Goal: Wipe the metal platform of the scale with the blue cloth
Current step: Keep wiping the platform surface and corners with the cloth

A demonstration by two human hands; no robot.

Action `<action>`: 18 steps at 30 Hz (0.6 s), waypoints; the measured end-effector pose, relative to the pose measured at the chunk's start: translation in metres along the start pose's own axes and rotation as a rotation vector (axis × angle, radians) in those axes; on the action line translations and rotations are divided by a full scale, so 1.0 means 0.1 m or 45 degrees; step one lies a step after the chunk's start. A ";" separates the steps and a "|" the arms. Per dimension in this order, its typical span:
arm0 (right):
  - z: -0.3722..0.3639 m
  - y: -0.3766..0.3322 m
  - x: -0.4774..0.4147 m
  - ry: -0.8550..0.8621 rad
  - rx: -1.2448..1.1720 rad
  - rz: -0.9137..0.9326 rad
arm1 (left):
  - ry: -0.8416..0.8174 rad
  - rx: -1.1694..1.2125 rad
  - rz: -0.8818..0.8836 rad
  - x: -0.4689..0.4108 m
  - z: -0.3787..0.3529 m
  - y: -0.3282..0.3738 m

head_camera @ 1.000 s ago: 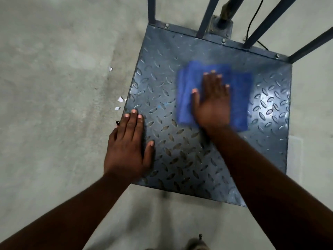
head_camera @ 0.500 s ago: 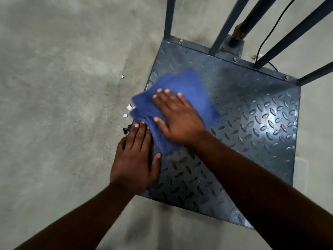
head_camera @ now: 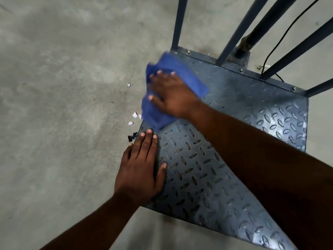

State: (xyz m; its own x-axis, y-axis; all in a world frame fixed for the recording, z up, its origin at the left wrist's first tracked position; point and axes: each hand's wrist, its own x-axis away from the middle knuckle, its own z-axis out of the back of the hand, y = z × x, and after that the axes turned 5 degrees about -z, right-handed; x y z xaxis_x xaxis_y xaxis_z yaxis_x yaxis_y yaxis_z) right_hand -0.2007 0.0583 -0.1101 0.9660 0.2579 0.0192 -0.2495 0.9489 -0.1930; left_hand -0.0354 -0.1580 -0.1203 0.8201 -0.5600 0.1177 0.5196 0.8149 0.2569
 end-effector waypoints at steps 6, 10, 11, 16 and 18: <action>0.11 0.99 0.75 0.273 0.012 -0.814 | 0.028 0.046 -0.030 -0.01 -0.01 0.00; 0.10 1.00 1.17 0.307 0.016 -1.424 | 0.047 0.043 -0.023 0.00 0.01 0.03; 0.11 0.96 1.15 0.305 0.002 -1.530 | 0.055 0.047 -0.023 0.00 0.01 0.02; -0.02 0.23 0.51 0.240 0.099 -0.680 | 0.062 0.032 -0.037 -0.02 -0.01 -0.01; -0.06 0.04 0.36 0.134 0.096 -0.266 | 0.086 0.022 -0.044 -0.04 -0.03 0.01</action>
State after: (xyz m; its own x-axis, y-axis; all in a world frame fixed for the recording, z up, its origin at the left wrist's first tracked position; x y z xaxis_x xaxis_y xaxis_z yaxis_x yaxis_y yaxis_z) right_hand -0.1668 0.0705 -0.1166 0.9979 0.0377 -0.0522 -0.0439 0.9916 -0.1217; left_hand -0.0373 -0.1550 -0.1229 0.8163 -0.5759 0.0439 0.5440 0.7923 0.2764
